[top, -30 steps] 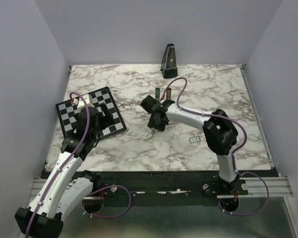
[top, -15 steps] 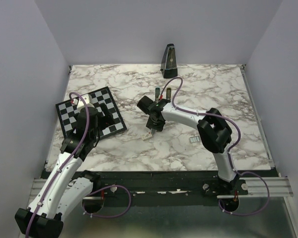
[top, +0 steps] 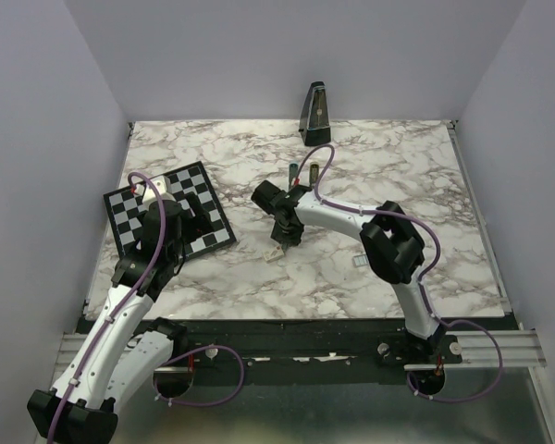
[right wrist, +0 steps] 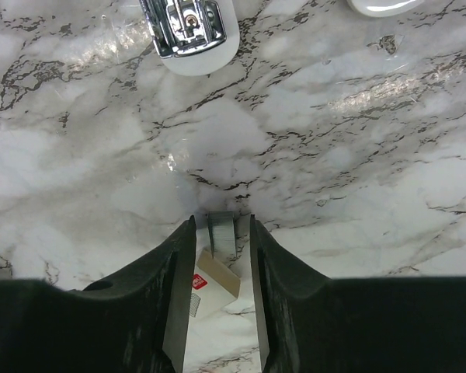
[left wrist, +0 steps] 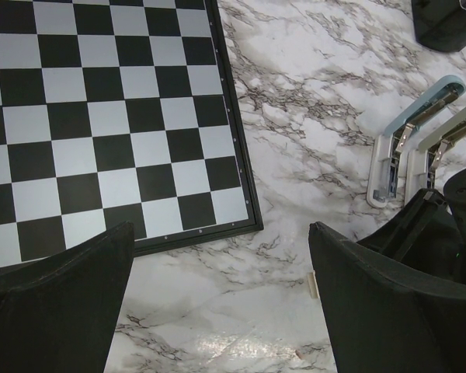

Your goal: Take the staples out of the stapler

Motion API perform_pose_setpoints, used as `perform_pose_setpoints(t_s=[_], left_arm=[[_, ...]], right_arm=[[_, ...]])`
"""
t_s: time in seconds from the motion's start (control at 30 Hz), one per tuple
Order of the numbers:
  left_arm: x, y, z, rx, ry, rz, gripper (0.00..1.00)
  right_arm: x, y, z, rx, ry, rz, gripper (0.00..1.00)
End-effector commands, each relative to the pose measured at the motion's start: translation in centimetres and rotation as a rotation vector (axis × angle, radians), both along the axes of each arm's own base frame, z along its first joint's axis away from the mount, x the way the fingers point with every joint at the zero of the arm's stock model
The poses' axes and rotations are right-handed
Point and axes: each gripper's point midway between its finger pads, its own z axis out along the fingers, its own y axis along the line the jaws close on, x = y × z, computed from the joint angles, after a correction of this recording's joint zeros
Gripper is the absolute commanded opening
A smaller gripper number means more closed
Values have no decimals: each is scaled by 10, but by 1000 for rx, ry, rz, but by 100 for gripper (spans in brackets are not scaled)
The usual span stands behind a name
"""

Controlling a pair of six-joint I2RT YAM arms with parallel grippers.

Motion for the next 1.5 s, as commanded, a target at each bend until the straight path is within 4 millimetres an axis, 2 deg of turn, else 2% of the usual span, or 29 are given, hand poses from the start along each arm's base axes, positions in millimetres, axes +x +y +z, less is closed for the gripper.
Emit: perform_pose_setpoints(t_s=[0.0, 0.33, 0.73, 0.87, 0.93, 0.97, 1.0, 1.03, 1.07, 1.1, 1.17, 1.2, 1.23, 1.27, 1.3, 1.33, 1.37, 1.47], left_arm=[[0, 2, 6, -3, -20, 8, 99], [0, 3, 5, -1, -18, 10, 99], [0, 3, 4, 3, -16, 10, 99], [0, 4, 5, 4, -18, 13, 99], [0, 4, 4, 6, -16, 16, 99], [0, 4, 5, 5, -17, 16, 99], [-1, 5, 4, 8, -16, 16, 99], [0, 5, 4, 7, -16, 17, 99], [0, 5, 4, 7, -16, 15, 99], [0, 4, 4, 7, -16, 14, 99], [0, 3, 4, 5, -15, 10, 99], [0, 3, 4, 3, -17, 12, 99], [0, 3, 4, 5, -15, 9, 99], [0, 3, 3, 4, -13, 8, 99], [0, 2, 4, 2, -16, 5, 99], [0, 2, 4, 3, -14, 5, 99], [0, 2, 4, 1, -15, 3, 99], [0, 1, 3, -2, -15, 1, 99]], right_arm=[[0, -5, -3, -66, -9, -21, 40], [-3, -8, -5, -79, -17, 26, 27], [-3, -20, 4, -99, -54, 88, 26], [-3, -30, 9, -120, -74, 153, 26], [-6, -39, 5, -122, -89, 190, 25], [-5, -41, 19, -111, -122, 237, 26], [0, -39, 25, -80, -159, 258, 25], [-8, -52, 18, -100, -147, 287, 25], [-8, -56, 32, -98, -181, 334, 25], [-8, -61, 37, -94, -202, 350, 26], [-18, -83, 33, -143, -194, 418, 26], [-18, -89, 48, -129, -233, 426, 25], [-21, -96, 50, -129, -238, 448, 25], [-30, -111, 43, -160, -217, 483, 25], [-30, -121, 54, -153, -244, 476, 26], [-34, -129, 54, -149, -240, 479, 26], [-40, -141, 46, -155, -217, 499, 26], [-41, -161, 52, -106, -231, 479, 26]])
